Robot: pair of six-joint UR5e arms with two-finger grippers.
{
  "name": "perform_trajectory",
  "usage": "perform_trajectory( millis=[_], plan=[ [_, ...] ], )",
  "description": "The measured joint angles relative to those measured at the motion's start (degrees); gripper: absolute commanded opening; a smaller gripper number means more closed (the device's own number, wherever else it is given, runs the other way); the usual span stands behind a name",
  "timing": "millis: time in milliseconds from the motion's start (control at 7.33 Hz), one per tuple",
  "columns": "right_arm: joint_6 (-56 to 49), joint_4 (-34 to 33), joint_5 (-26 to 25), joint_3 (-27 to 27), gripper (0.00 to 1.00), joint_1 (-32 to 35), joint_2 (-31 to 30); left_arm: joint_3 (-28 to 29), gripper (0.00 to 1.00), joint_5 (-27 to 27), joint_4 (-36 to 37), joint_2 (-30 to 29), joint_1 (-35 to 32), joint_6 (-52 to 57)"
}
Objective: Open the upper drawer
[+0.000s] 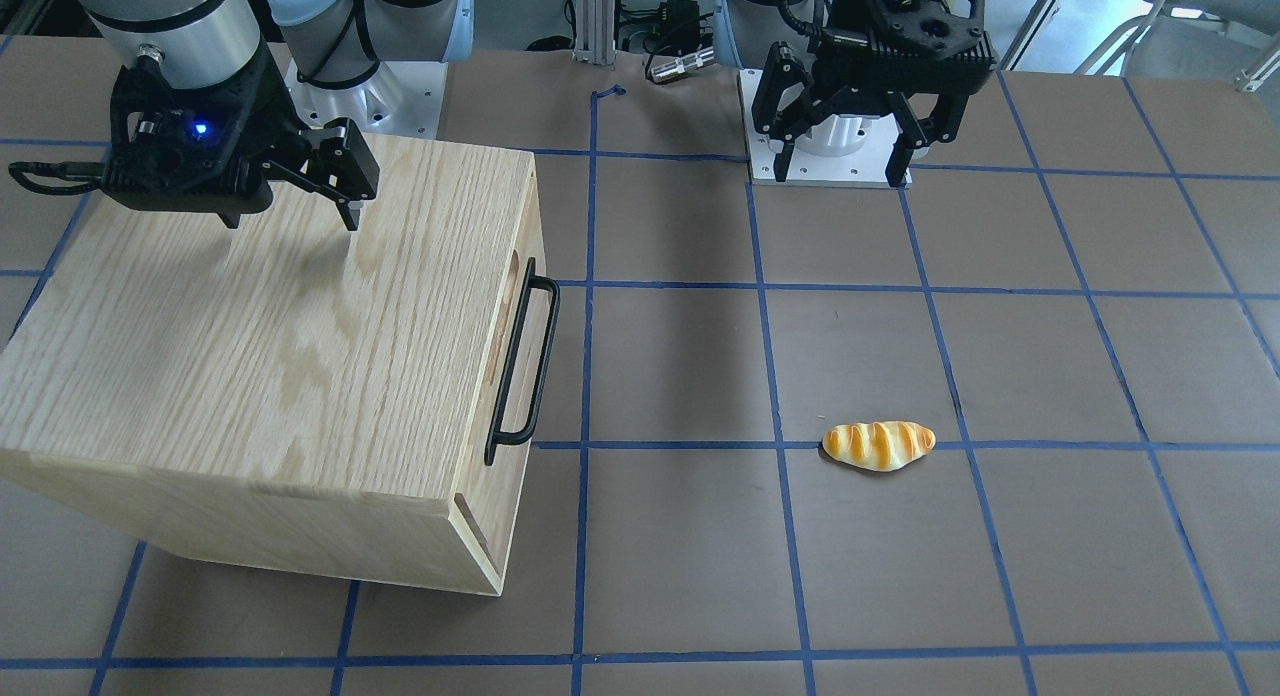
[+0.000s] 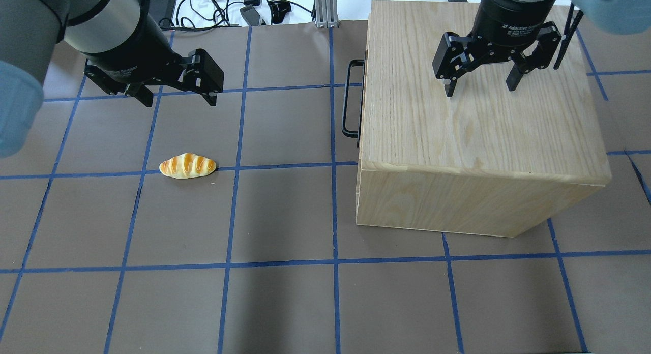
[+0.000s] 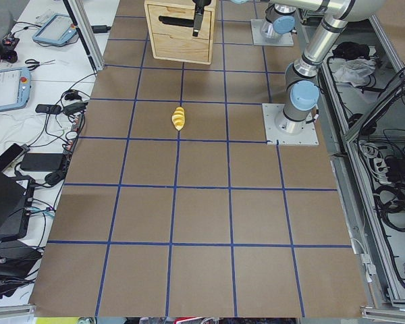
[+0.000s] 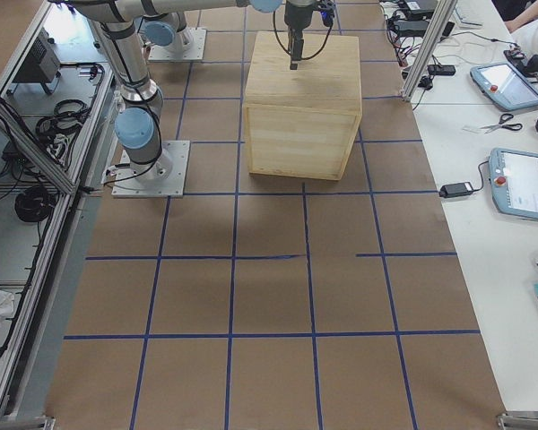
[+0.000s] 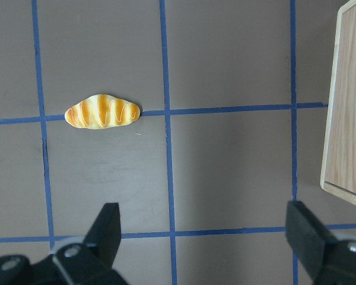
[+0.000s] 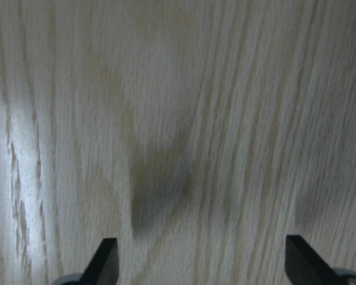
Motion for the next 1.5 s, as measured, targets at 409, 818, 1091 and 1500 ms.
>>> perform_trajectory(
  millis=[409, 818, 1091, 1500],
  plan=[
    [0.03, 0.0, 0.0, 0.0, 1.0, 0.0, 0.0, -0.24, 1.0, -0.71, 0.13, -0.33, -0.08, -0.36],
    [0.03, 0.0, 0.0, 0.05, 1.0, 0.0, 0.0, 0.42, 1.0, -2.48, 0.64, -2.63, -0.38, -1.74],
    [0.03, 0.0, 0.0, 0.04, 1.0, 0.0, 0.0, 1.12, 1.0, -4.67, 0.61, -5.43, -1.49, -3.34],
    [0.04, 0.0, 0.0, 0.06, 1.0, 0.0, 0.0, 4.49, 1.0, -6.41, 0.87, -13.19, -6.87, -9.96]
  ],
)
